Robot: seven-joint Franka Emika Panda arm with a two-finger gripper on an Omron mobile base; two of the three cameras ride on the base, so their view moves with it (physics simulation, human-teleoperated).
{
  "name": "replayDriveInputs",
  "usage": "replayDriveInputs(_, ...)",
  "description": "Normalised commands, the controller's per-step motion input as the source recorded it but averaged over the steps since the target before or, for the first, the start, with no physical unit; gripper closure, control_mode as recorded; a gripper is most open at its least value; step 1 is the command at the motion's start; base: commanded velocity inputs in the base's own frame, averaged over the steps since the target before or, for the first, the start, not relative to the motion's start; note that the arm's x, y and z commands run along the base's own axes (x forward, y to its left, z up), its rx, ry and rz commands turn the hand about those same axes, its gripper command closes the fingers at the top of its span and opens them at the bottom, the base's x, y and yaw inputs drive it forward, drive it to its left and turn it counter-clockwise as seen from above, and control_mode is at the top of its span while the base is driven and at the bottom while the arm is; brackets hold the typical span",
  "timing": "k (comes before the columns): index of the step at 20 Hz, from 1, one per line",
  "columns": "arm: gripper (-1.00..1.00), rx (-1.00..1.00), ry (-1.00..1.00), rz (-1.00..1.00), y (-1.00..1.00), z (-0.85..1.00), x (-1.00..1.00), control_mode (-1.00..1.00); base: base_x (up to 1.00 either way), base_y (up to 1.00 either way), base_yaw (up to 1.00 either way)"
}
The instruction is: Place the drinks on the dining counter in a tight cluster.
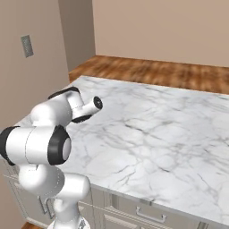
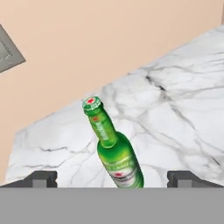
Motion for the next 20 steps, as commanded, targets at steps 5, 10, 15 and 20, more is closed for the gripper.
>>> replayDriveInputs(5, -1.0, 0.04, -0.14, 0.0, 0.07, -0.23, 0.04, -1.0, 0.0, 0.0, 0.0)
replayDriveInputs(10, -1.0, 0.0, -0.01, 0.03, 0.04, -0.01, 0.0, -1.0, 0.0, 0.0, 0.0)
replayDriveInputs(15, -1.0, 0.03, 0.01, 0.27, -0.07, 0.0, 0.1, -1.0, 0.0, 0.0, 0.0)
replayDriveInputs(20, -1.0, 0.0, 0.0, 0.21, -0.09, 0.0, 0.0, -1.0, 0.0, 0.0, 0.0)
